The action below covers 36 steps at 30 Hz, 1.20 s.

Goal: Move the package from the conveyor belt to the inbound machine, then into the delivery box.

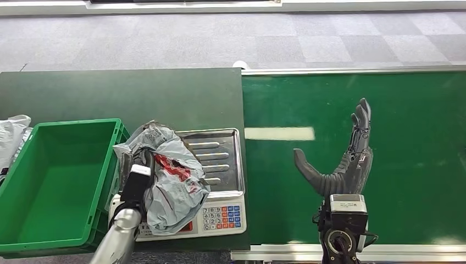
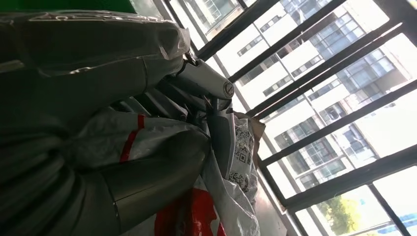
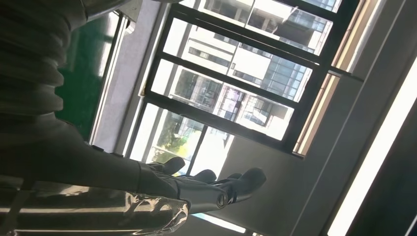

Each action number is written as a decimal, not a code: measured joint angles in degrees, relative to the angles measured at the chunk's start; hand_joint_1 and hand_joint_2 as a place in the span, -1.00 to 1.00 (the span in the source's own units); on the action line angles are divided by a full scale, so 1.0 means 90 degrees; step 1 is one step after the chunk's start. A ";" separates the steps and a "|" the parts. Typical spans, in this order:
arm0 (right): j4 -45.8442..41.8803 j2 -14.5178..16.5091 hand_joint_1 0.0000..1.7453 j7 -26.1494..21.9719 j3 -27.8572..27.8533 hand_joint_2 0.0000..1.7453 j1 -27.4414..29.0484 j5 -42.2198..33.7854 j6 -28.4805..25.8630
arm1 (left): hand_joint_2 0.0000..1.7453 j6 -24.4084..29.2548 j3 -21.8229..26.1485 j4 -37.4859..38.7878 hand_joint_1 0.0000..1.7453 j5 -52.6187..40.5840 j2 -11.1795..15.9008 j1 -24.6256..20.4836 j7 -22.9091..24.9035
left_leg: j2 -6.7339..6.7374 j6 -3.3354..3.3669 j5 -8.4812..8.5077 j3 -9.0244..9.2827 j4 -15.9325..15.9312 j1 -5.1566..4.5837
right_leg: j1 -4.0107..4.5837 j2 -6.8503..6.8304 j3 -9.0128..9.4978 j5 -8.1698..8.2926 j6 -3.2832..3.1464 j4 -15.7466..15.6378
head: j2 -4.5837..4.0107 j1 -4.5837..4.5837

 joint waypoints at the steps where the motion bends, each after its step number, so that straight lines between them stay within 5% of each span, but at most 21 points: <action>1: 0.0004 -0.0002 -1.00 -0.0002 -0.0002 1.00 0.0018 -0.0001 0.0000 | 1.00 0.0013 0.0001 -0.0178 1.00 0.0021 0.0011 0.0079 -0.0010 | -0.0001 0.0000 0.0000 -0.0009 0.0000 0.0000 | 0.0000 0.0000 -0.0009 0.0000 0.0000 0.0000 | 0.0000 -0.0001; 24: 0.0043 -0.0010 -1.00 0.0070 -0.0148 1.00 0.0410 -0.0317 0.0189 | 1.00 0.0669 -0.0062 -0.3025 1.00 0.0601 0.0165 0.0833 -0.0157 | -0.0001 -0.0001 -0.0001 -0.0037 0.0000 0.0000 | 0.0000 0.0000 -0.0037 0.0000 0.0000 -0.0001 | 0.0000 -0.0001; 36: 0.0230 -0.0012 -1.00 0.0168 -0.0350 1.00 0.0720 -0.0407 0.0163 | 1.00 0.1129 0.0540 -0.3651 0.92 0.1010 0.0297 0.0989 -0.0033 | 0.0001 -0.0001 -0.0001 -0.0037 -0.0001 0.0000 | 0.0000 0.0000 -0.0038 -0.0001 0.0000 -0.0001 | 0.0000 -0.0001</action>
